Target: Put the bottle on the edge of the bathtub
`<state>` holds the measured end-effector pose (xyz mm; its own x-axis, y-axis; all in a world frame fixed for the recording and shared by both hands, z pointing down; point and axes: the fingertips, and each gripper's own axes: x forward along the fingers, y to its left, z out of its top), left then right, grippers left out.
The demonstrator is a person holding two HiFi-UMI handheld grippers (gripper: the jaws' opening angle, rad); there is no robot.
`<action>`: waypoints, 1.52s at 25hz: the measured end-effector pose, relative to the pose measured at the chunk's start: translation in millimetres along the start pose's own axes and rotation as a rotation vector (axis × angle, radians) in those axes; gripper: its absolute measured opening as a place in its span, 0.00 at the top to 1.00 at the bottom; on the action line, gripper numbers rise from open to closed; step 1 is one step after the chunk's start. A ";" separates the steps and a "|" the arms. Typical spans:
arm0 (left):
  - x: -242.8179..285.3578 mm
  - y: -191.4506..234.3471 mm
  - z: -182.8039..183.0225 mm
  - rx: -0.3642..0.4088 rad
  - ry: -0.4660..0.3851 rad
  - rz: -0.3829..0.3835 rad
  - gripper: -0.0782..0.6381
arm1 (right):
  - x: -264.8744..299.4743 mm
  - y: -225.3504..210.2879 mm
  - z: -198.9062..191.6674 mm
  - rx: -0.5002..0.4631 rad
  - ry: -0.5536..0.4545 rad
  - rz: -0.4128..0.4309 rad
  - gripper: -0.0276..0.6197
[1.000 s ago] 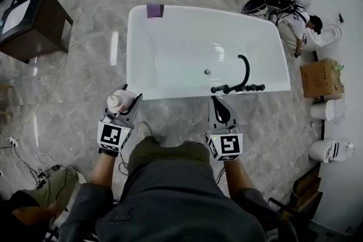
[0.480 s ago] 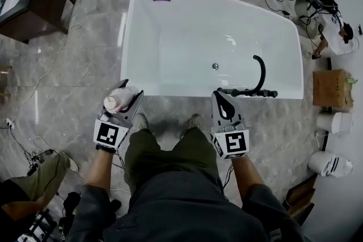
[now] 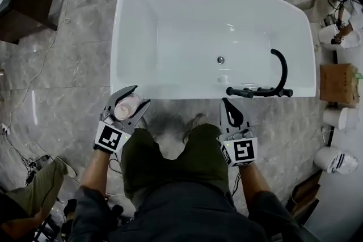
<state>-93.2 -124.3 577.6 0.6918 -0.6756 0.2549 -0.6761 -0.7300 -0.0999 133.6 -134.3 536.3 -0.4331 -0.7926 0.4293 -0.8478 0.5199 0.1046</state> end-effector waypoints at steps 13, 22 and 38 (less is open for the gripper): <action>63.2 -17.6 -99.8 0.031 0.005 -0.272 0.58 | 65.1 -12.4 -83.4 0.006 0.054 -0.060 0.96; 78.3 -29.1 -139.4 0.052 0.012 -0.441 0.58 | 101.1 -15.5 -112.4 0.010 0.089 -0.074 0.96; 76.8 -38.1 -152.4 0.051 -0.027 -0.569 0.58 | 131.7 -13.2 -142.1 0.000 0.104 -0.045 0.96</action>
<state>-53.0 -132.7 747.6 0.9498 -0.1769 0.2578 -0.1830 -0.9831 -0.0004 131.2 -200.2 718.9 -0.3602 -0.7778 0.5150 -0.8659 0.4841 0.1256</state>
